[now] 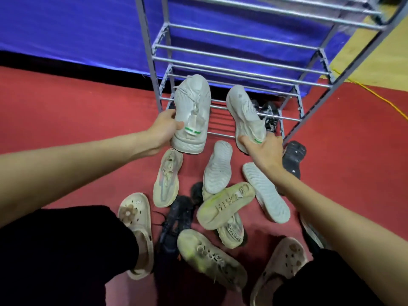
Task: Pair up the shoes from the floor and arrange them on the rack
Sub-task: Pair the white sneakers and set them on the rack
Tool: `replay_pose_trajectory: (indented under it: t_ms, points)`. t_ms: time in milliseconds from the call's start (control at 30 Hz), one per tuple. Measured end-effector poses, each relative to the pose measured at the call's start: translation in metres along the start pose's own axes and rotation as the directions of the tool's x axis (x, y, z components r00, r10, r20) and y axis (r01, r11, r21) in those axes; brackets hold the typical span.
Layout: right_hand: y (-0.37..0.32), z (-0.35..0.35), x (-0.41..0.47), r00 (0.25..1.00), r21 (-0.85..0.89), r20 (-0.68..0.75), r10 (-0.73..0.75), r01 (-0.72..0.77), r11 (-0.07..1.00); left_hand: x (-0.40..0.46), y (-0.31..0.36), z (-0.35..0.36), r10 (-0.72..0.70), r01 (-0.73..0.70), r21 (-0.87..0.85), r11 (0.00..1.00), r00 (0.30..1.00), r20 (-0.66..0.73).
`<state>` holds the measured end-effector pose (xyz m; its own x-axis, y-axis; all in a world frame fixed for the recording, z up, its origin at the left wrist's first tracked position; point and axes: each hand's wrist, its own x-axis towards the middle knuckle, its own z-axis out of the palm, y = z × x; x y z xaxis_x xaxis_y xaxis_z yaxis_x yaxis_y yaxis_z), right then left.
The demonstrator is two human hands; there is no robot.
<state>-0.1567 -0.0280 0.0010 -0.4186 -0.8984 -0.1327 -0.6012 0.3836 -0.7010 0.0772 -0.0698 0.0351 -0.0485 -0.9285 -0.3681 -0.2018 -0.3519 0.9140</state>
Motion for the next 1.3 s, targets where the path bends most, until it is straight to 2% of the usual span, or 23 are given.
replay_pose_trajectory:
  t_ms: [100,300,400,500,667,800,933,1067,1300]
  points:
    - [-0.022,0.019,0.027,1.000,0.001,-0.011,0.022,-0.022,1.000,0.030,0.000,-0.013,-0.005,0.006,0.079,0.997,1.000,-0.015]
    - [-0.048,0.066,0.090,0.995,0.001,-0.038,0.097,-0.097,0.995,0.112,-0.009,-0.023,0.013,-0.011,0.056,0.998,0.999,-0.036]
    - [-0.059,0.086,0.120,0.995,-0.012,-0.070,0.077,-0.078,0.997,0.156,-0.012,-0.026,0.066,-0.062,0.073,0.995,0.996,-0.062]
    - [-0.071,0.106,0.145,0.995,-0.037,-0.089,0.036,-0.039,0.999,0.195,-0.009,-0.026,0.127,-0.107,0.172,0.979,0.985,-0.114]
    - [-0.085,0.145,0.175,0.992,-0.007,-0.112,0.053,-0.054,0.999,0.250,-0.016,-0.025,0.161,-0.094,0.294,0.951,0.964,-0.213]
    - [-0.094,0.167,0.185,0.987,-0.007,-0.142,0.070,-0.072,0.997,0.275,-0.018,-0.028,0.172,-0.105,0.269,0.957,0.956,-0.239]
    - [-0.097,0.187,0.187,0.989,-0.049,-0.142,0.032,-0.039,0.998,0.292,-0.024,-0.034,0.124,-0.072,0.234,0.969,0.968,-0.218]
    - [-0.090,0.197,0.181,0.988,-0.226,-0.126,-0.092,0.062,0.972,0.299,-0.036,-0.037,0.099,-0.051,0.233,0.971,0.974,-0.202]
    - [-0.085,0.206,0.176,0.981,-0.298,-0.060,-0.185,0.160,0.941,0.292,-0.036,-0.035,0.104,-0.064,0.197,0.978,0.974,-0.200]
